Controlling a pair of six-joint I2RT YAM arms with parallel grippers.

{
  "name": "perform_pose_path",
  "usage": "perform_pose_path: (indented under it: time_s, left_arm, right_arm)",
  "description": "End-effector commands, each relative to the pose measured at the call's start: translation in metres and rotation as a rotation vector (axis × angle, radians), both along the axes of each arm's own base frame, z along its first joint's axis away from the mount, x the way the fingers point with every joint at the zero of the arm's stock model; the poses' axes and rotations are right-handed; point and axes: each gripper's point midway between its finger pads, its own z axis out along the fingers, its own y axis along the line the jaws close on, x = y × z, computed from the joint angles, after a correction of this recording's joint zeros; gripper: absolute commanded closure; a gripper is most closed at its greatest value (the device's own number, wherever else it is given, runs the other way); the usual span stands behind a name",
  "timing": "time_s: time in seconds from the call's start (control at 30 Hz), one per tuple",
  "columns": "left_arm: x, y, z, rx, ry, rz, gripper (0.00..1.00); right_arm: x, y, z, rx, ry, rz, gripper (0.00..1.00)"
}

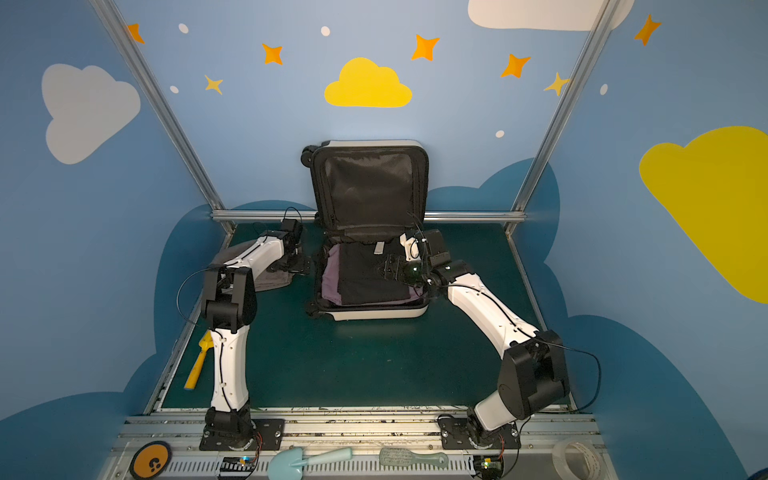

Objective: Pack the luggage
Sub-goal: 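Move the left gripper to the grey towel while the right withdraws, then grasp the grey towel's edge with the left gripper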

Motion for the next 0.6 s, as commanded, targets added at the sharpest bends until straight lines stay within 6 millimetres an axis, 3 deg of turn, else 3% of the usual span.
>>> perform_pose_path:
  time_s: [0.0, 0.1, 0.2, 0.33, 0.53, 0.57]
  left_arm:
    - [-0.014, 0.016, -0.015, 0.052, 0.082, 0.047, 0.02]
    - [-0.018, 0.021, -0.022, 0.069, 0.113, 0.055, 0.05]
    - [-0.02, 0.023, -0.026, 0.078, 0.13, 0.052, 0.16]
    - [-0.019, 0.021, -0.021, 0.07, 0.117, 0.039, 0.42]
    - [-0.025, 0.017, -0.012, 0.043, 0.118, 0.022, 0.93]
    - [-0.027, 0.017, -0.008, 0.043, 0.113, 0.021, 0.97]
  right_arm:
    - [-0.001, 0.001, 0.007, 0.009, -0.015, -0.002, 0.14]
    - [-0.001, 0.0, 0.009, 0.009, -0.021, -0.005, 0.14]
    - [-0.002, -0.001, 0.011, 0.01, -0.023, -0.004, 0.14]
    - [-0.003, -0.002, 0.013, 0.011, -0.027, -0.008, 0.15]
    - [-0.004, 0.001, 0.014, 0.035, -0.02, 0.002, 0.16]
    - [-0.005, 0.002, 0.014, 0.04, -0.019, 0.006, 0.16]
